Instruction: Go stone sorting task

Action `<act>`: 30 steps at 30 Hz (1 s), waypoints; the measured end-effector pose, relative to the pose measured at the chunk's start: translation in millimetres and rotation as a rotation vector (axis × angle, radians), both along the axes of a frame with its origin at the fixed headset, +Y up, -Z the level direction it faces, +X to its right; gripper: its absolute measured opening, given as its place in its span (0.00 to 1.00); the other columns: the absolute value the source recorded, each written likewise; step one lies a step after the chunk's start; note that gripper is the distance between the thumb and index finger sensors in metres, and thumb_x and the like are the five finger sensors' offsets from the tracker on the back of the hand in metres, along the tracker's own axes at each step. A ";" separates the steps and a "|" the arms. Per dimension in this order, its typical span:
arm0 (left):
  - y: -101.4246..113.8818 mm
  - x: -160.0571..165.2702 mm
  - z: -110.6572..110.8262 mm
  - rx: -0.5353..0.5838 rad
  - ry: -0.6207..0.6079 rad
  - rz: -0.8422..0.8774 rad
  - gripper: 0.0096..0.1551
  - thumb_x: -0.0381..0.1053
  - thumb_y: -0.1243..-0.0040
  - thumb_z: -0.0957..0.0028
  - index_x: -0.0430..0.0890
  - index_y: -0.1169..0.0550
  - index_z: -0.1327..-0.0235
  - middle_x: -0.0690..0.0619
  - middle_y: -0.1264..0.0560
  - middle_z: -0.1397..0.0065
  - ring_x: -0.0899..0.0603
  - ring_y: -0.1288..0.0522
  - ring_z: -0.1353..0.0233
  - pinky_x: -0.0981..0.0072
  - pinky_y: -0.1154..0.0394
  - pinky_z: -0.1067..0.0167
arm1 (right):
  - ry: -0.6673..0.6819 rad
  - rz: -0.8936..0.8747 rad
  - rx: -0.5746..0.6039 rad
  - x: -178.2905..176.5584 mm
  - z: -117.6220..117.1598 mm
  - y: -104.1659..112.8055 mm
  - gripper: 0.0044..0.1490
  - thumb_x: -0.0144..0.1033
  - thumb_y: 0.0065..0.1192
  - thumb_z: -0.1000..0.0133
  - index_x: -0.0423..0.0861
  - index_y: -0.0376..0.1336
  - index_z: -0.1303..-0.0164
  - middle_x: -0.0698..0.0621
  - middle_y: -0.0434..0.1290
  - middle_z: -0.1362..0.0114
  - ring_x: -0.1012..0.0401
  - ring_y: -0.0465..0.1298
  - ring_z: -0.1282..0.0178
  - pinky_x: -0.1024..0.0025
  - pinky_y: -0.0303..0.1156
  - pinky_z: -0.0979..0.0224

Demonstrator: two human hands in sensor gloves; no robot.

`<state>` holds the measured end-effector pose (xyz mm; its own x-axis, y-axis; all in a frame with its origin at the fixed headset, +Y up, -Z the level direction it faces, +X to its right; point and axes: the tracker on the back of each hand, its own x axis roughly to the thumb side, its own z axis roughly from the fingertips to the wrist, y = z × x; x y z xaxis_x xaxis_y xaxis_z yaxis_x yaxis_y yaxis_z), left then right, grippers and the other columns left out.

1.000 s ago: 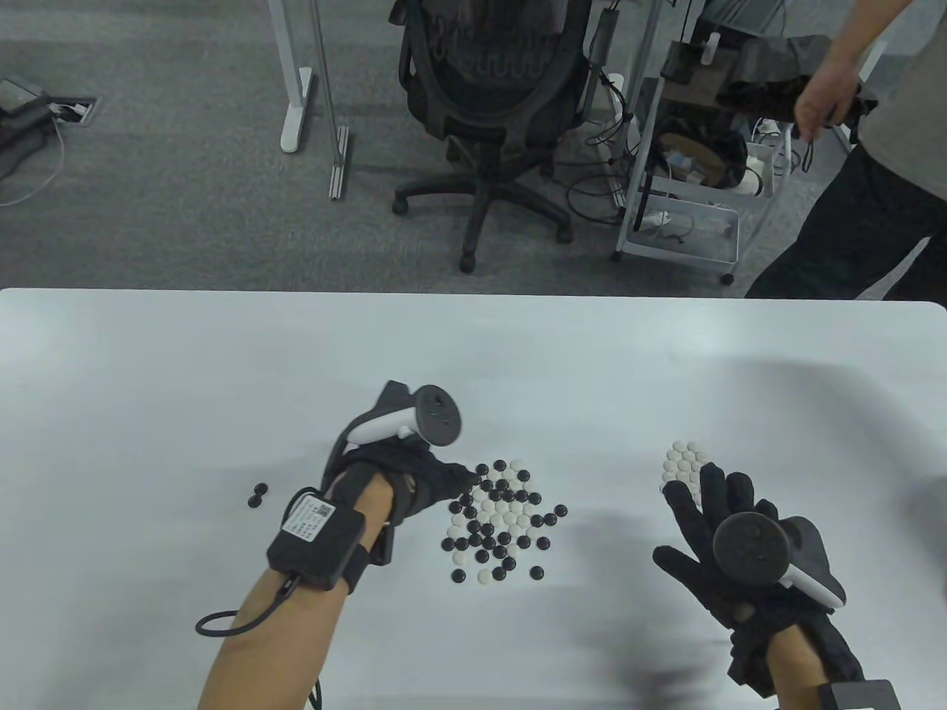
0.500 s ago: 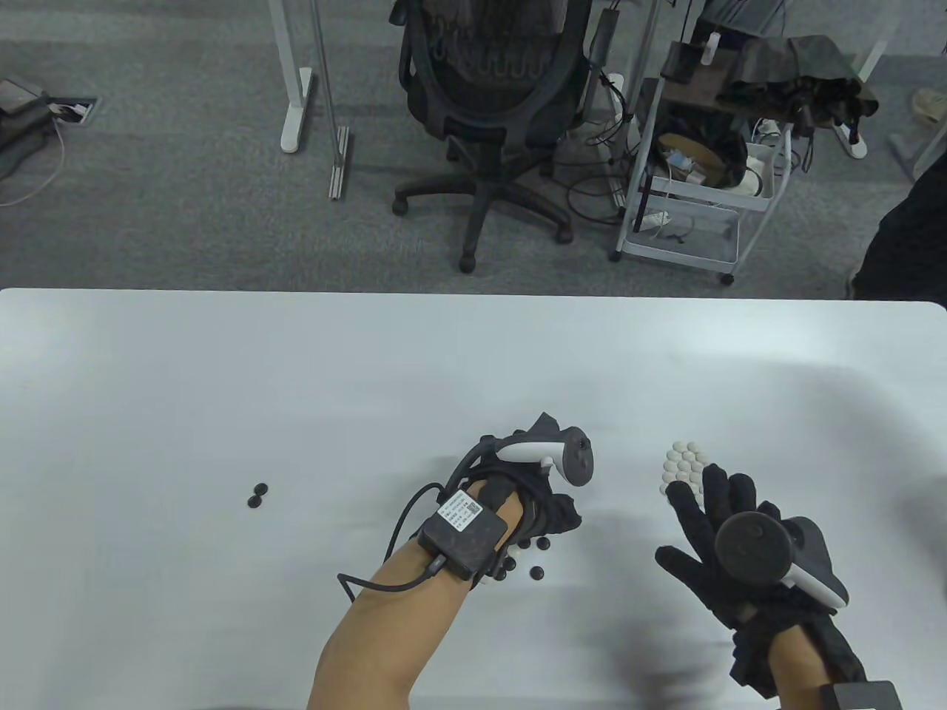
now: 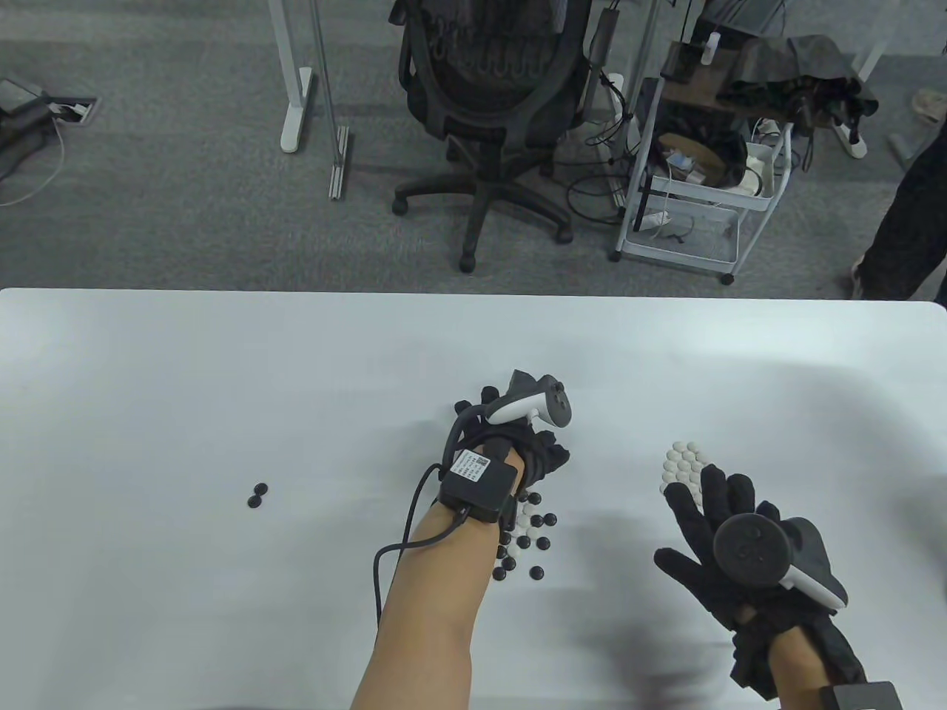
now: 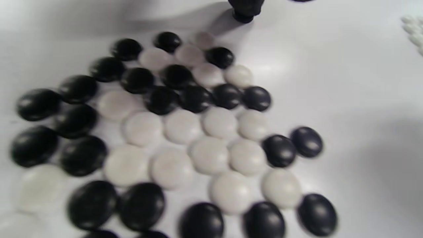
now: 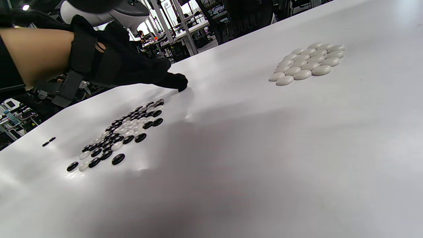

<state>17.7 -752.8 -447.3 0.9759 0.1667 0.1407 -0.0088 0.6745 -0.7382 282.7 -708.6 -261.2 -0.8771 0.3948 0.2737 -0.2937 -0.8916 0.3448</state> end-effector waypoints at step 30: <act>19.5 -273.7 70.4 -0.029 0.346 -0.252 0.41 0.62 0.69 0.43 0.55 0.31 0.17 0.40 0.79 0.18 0.25 0.84 0.27 0.16 0.79 0.41 | 0.030 0.009 -0.019 -6.6 2.4 1.3 0.52 0.58 0.38 0.39 0.42 0.29 0.15 0.29 0.19 0.22 0.29 0.20 0.28 0.20 0.23 0.39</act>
<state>-256.1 -733.3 -376.9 0.9755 -0.0844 -0.2031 -0.0963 0.6666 -0.7392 276.1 -707.3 -258.8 -0.8719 0.3927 0.2924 -0.2753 -0.8872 0.3703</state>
